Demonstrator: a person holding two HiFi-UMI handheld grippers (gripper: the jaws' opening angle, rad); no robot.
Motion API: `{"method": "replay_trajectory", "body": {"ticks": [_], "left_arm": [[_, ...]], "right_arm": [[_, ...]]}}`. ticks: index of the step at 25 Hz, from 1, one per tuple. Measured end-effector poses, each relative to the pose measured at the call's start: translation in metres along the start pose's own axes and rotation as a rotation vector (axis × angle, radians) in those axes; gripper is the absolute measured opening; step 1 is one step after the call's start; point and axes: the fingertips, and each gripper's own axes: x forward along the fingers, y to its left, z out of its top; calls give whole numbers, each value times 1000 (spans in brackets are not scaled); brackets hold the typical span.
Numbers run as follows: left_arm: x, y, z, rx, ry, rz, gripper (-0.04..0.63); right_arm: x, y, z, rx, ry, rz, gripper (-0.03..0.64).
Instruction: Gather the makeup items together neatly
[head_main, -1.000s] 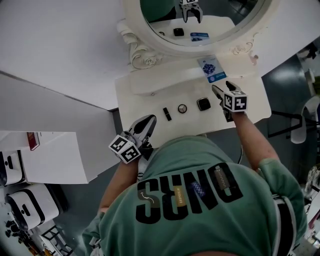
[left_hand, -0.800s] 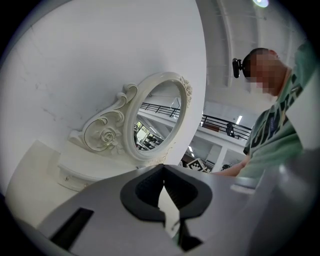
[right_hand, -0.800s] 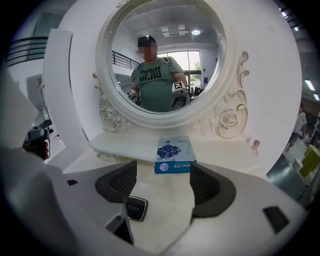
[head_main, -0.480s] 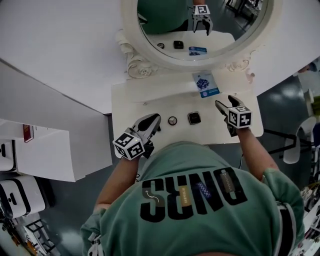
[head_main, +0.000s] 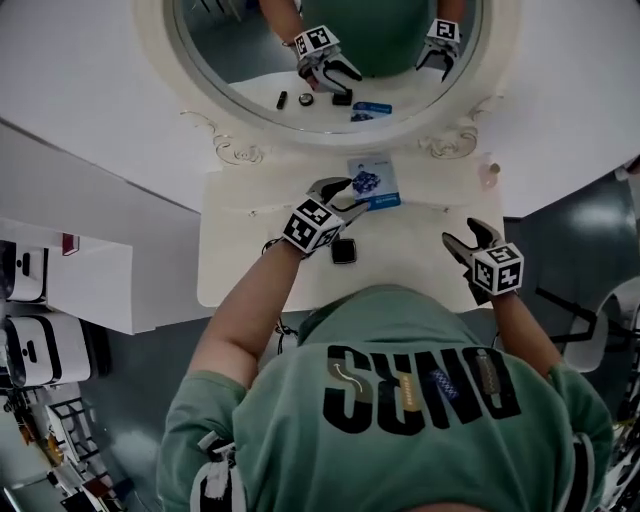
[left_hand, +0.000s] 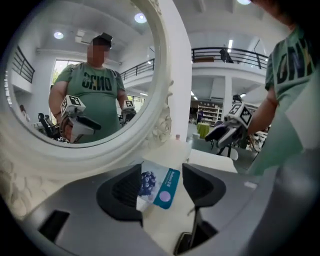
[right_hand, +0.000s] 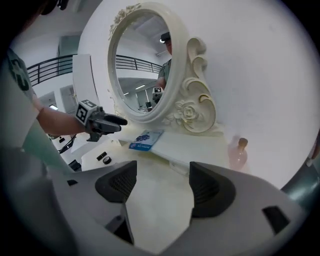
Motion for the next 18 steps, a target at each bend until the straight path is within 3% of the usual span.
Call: {"method": "replay_trajectory", "body": {"ticks": [2, 4, 9, 15, 18], "left_arm": [[37, 11, -3, 5, 75, 14, 269], [63, 23, -10, -39, 133, 30, 304], [99, 40, -38, -98, 270, 100, 327], [104, 49, -47, -159, 298, 146, 322], [106, 42, -44, -172, 307, 141, 262]], "right_arm": [[-21, -26, -11, 16, 1, 4, 322], [-40, -53, -21, 40, 4, -7, 322], [-75, -111, -34, 92, -15, -44, 322], [-88, -143, -40, 110, -29, -41, 322], [-89, -147, -42, 107, -26, -25, 322]]}}
